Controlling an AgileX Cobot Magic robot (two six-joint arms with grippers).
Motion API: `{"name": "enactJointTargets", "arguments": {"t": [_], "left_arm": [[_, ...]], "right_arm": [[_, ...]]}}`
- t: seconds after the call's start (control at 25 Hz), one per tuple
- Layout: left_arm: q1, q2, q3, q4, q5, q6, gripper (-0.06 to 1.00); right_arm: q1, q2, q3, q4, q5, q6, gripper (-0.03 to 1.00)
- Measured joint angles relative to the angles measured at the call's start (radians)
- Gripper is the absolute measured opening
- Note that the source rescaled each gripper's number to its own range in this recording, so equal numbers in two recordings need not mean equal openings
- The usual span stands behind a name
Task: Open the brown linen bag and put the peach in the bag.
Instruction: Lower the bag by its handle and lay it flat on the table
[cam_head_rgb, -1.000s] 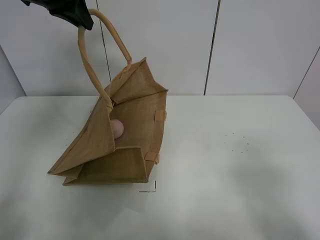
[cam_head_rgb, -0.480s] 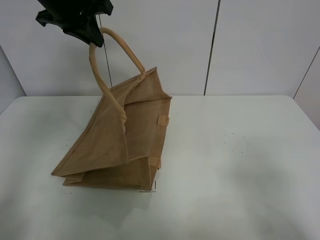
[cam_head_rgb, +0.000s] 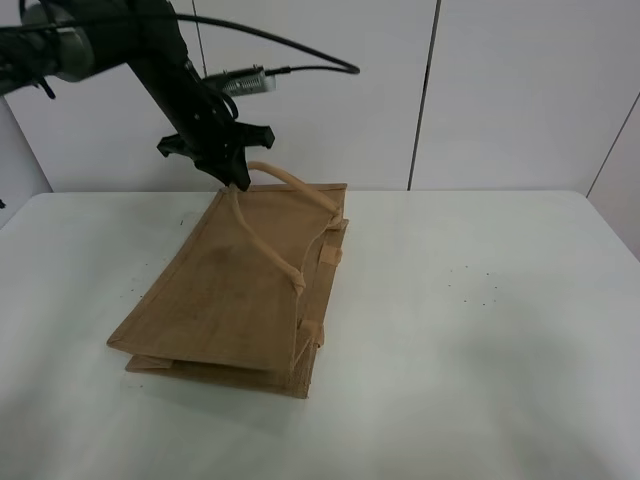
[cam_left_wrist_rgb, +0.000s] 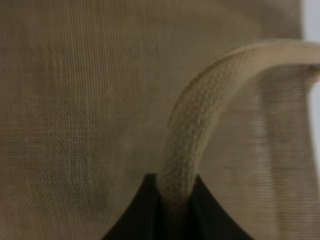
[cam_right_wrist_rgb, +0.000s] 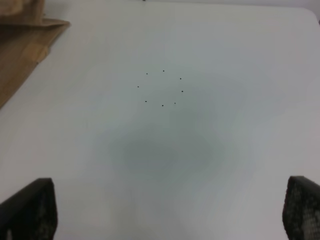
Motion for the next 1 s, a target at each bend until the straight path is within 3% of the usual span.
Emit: {"name": "enactJointTargets", "arguments": {"t": [0.08,0.28,0.36,0.52,0.72,1.0], "left_arm": [[-0.002,0.042,0.0,0.0,-0.001,0.011,0.09],[-0.012,0.101,0.0,-0.001,-0.002,0.016,0.68],[-0.014,0.102,0.0,-0.001,0.0,0.016,0.79],[-0.014,0.102,0.0,0.003,0.008,0.016,0.85],[0.0,0.102,-0.001,0.113,0.026,-0.048,0.85],[0.15,0.102,-0.001,0.144,0.031,-0.07,0.85]], "right_arm": [[0.0,0.0,0.0,0.0,0.0,0.0,1.0],[0.0,0.0,0.0,0.0,0.0,0.0,1.0],[0.0,0.0,0.0,0.0,0.0,0.0,1.0],[0.0,0.0,0.0,0.0,0.0,0.0,1.0],[0.0,0.0,0.0,0.0,0.0,0.0,1.0],[0.0,0.0,0.0,0.0,0.0,0.0,1.0]]}}
